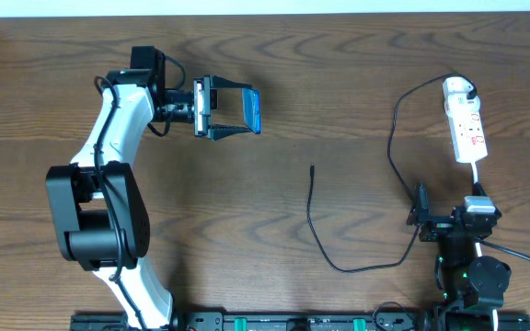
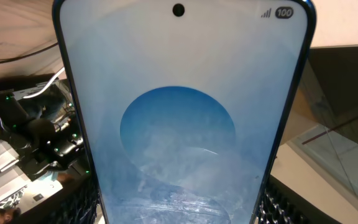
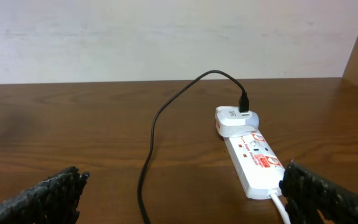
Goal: Plug charger to phone and switch on socket
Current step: 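Lift the phone with the left gripper and tilt it upright, then move the right gripper from rest toward the phone held by left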
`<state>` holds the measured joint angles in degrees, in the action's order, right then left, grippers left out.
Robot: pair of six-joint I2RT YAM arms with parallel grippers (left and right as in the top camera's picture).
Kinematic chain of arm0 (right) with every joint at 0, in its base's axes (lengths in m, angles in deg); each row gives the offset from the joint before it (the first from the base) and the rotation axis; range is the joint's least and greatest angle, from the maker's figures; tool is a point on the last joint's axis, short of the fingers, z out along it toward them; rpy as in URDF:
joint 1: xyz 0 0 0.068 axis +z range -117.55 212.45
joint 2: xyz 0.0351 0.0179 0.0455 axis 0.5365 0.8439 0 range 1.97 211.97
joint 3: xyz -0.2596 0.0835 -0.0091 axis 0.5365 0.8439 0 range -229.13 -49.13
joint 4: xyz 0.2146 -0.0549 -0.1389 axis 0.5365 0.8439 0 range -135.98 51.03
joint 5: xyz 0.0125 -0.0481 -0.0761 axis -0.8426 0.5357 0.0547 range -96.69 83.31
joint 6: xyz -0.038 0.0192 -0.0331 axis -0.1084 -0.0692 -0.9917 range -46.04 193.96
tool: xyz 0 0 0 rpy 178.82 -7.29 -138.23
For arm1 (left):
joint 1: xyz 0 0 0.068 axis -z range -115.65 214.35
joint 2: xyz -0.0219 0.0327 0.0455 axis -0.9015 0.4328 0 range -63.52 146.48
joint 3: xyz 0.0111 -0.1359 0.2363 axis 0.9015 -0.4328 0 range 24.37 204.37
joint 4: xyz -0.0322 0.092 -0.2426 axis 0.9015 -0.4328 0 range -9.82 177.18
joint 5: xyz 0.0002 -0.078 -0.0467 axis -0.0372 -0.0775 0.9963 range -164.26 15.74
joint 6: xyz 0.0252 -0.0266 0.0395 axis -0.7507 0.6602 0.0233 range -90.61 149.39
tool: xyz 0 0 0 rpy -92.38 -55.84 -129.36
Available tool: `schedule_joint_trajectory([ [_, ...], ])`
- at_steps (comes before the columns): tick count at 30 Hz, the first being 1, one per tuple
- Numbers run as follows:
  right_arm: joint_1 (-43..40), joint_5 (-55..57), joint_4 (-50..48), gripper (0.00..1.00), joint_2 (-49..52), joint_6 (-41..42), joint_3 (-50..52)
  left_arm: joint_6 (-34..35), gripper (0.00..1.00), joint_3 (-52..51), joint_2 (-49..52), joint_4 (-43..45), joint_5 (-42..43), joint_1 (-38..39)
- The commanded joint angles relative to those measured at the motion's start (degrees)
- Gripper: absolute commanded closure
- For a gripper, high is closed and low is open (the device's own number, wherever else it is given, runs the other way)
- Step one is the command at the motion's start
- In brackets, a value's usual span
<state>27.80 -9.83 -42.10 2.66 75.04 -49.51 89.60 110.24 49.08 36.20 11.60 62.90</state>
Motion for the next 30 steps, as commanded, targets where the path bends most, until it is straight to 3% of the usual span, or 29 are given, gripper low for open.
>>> schedule_joint_trajectory([
  [1, 0.1, 0.0, 0.2, 0.01, -0.3, 0.6, 0.1, -0.1, 0.93, 0.0, -2.3, -0.1, 3.7, -0.1],
  [30, 0.1, 5.2, 0.2, 0.01, -0.3, 0.6, 0.1, -0.1, 0.93, 0.0, -2.3, -0.1, 3.7, -0.1],
])
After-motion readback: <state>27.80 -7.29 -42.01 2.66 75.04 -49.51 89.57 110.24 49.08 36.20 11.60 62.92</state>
